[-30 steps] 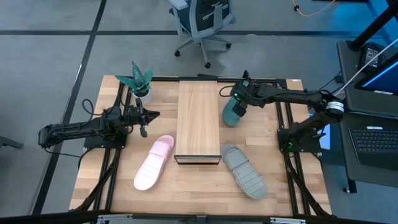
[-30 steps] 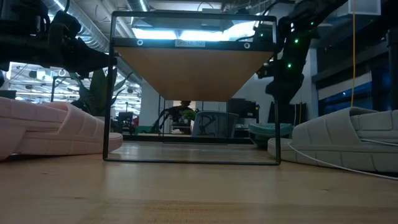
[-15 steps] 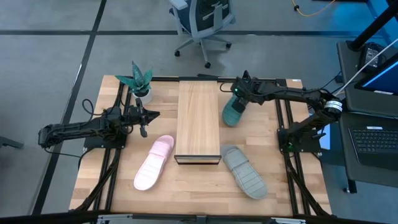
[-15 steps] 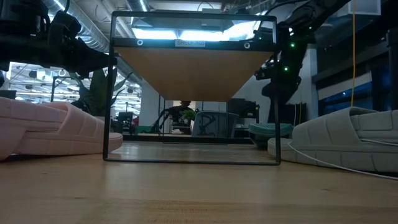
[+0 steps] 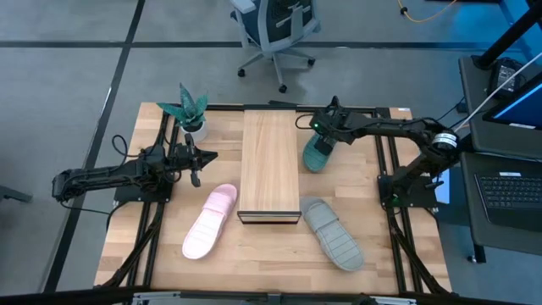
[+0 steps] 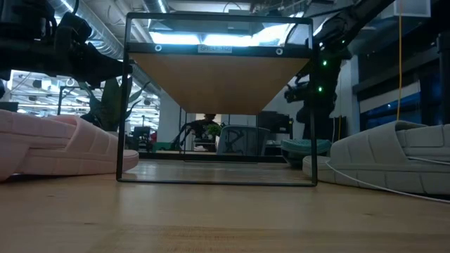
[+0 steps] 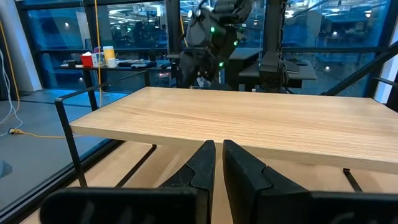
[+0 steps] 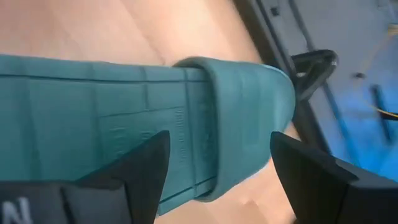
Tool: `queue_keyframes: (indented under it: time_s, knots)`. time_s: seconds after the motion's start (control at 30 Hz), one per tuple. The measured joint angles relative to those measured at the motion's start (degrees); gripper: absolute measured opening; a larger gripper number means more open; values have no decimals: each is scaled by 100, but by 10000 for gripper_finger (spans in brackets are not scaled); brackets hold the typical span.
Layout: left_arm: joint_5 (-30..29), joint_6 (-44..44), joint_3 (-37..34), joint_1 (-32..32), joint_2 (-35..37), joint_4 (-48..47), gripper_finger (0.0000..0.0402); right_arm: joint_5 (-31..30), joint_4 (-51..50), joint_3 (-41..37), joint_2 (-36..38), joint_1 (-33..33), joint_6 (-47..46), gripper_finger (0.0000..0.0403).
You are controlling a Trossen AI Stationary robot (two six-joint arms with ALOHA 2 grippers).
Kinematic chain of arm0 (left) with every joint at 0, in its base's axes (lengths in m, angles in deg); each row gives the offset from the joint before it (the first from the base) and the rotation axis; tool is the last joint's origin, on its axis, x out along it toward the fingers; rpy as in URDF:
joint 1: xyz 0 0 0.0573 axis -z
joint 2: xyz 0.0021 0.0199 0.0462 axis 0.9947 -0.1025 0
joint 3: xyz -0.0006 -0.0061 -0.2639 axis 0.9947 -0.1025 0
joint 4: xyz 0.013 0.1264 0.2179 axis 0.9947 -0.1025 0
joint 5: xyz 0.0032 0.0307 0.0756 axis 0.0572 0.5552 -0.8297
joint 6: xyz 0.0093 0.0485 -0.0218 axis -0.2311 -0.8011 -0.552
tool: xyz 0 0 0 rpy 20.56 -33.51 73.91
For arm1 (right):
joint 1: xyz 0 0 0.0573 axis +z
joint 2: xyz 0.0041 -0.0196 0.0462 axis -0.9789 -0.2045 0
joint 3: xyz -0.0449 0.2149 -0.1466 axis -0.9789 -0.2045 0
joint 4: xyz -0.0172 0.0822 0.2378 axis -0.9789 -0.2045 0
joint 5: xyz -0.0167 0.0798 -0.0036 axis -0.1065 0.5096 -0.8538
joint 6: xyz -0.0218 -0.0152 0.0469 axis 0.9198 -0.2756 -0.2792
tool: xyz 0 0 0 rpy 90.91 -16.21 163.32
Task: Pick and place slippers onto the shelf
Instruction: Put the green pair of slippers on the shelf
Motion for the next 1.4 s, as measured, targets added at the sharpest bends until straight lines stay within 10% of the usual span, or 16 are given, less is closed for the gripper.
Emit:
queue_keyframes:
  time_s: [1.4]
  knots:
    - [-2,-9,2,0,0,-1,25,-888,263,9,-717,-269,-133,277]
